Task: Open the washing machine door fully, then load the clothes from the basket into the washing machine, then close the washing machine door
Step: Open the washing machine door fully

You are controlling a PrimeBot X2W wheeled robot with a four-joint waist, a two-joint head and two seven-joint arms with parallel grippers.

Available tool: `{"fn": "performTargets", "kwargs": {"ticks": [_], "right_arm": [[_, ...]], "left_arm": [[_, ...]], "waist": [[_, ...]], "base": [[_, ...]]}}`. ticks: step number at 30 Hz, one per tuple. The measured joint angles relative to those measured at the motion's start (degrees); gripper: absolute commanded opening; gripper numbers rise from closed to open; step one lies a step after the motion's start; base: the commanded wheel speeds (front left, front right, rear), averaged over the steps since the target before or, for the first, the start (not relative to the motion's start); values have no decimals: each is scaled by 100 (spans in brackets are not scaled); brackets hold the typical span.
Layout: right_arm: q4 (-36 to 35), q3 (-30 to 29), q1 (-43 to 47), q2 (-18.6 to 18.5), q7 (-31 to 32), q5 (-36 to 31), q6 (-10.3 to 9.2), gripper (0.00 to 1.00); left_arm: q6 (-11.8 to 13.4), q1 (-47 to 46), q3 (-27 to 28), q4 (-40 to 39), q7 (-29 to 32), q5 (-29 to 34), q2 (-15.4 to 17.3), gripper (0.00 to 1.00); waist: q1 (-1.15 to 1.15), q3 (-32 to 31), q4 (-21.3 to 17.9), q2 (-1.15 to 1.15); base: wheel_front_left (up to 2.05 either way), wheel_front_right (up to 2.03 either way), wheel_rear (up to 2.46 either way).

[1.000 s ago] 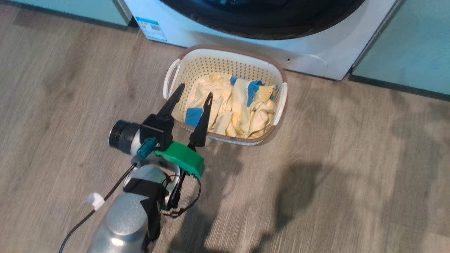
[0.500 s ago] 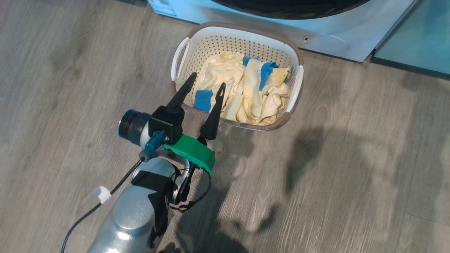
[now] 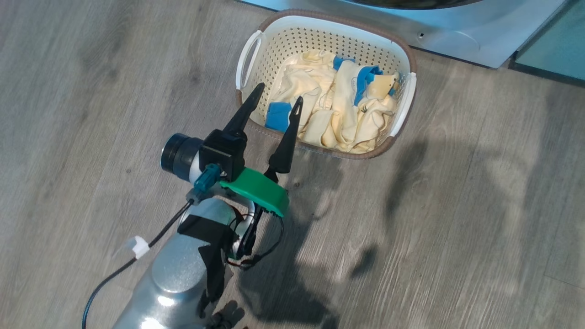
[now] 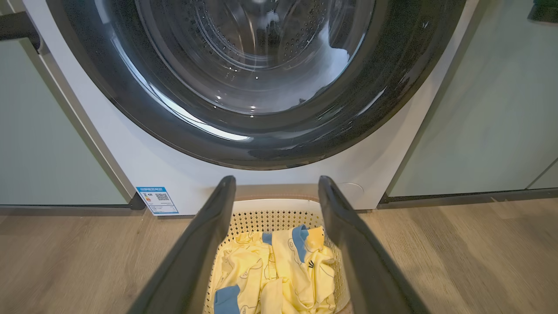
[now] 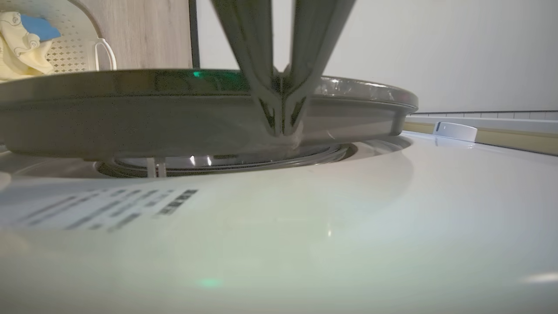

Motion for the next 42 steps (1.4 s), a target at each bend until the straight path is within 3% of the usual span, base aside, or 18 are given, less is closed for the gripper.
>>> {"fn": "performTargets", "kwargs": {"ticks": [28,42], "right_arm": [[133,242,-315,186,-93,-500,0,0],[-19,258,-199,205,307,-547,0,0]], "left_arm": [[134,-13,-304,-69,0,-151,-3,100],[183,-101,-299,-63,0,-190,-3,100]], "waist": [[-1,275,160,0],[-1,210,98,0]], "base": [[0,0,0],[0,0,0]]}}
